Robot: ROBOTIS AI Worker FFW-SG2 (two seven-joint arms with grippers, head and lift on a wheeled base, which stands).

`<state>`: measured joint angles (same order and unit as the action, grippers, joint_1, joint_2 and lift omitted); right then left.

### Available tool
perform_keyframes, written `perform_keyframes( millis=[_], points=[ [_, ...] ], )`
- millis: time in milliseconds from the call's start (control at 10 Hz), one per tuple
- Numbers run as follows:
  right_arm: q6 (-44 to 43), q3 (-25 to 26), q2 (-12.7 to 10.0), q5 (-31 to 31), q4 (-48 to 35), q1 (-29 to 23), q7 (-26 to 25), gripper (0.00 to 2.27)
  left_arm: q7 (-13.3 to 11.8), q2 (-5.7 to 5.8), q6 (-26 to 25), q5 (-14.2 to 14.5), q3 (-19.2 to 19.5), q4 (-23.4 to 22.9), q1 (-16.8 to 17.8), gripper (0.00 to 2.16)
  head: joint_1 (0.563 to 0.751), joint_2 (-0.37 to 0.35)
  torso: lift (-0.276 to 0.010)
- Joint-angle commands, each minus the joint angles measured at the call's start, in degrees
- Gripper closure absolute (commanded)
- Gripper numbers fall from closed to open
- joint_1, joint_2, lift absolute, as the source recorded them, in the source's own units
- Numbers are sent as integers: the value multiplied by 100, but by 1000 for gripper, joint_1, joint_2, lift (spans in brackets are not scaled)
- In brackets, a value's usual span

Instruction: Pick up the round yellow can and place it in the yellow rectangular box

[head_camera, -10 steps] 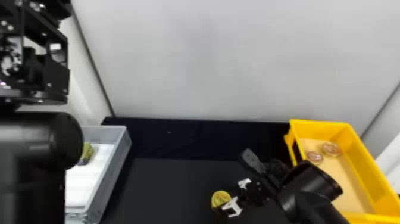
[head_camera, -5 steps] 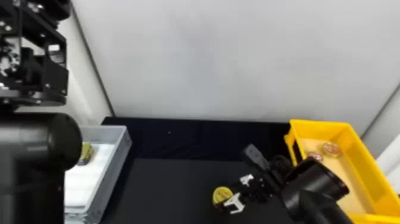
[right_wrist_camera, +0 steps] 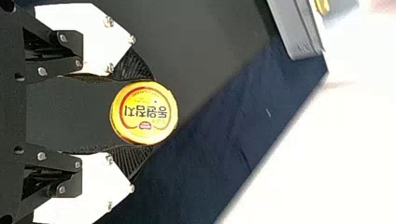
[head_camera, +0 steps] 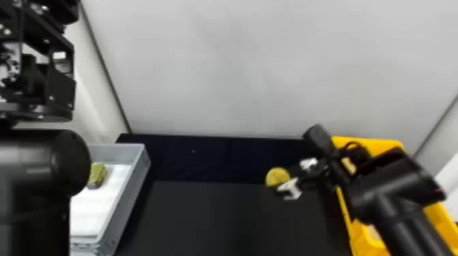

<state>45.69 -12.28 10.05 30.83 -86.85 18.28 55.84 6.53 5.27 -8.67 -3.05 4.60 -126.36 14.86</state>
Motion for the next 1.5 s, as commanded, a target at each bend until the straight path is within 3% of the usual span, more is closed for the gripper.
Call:
perform_keyframes(
  millis=[0,300,700,1000,1400],
  points=[
    [74,613,155,417,-456,167,-53,661,-2,35,-39,-11,6,-21,8,140,663,54,-5],
    [92,1334,410,874,-702,193,-168,662,-11,79,-74,-20,23,-47,8,140,663,54,-5],
    [92,1843,709,1129,-597,132,-344,662,-29,106,-109,-37,15,-56,52,140,663,54,-5],
    [12,2406,717,1120,-131,-9,-599,662,-46,115,-109,-46,6,-47,70,140,663,54,-5],
    [-181,2705,735,654,845,-9,-986,662,-46,115,-118,-46,-12,-47,78,140,663,54,-5]
  ],
)
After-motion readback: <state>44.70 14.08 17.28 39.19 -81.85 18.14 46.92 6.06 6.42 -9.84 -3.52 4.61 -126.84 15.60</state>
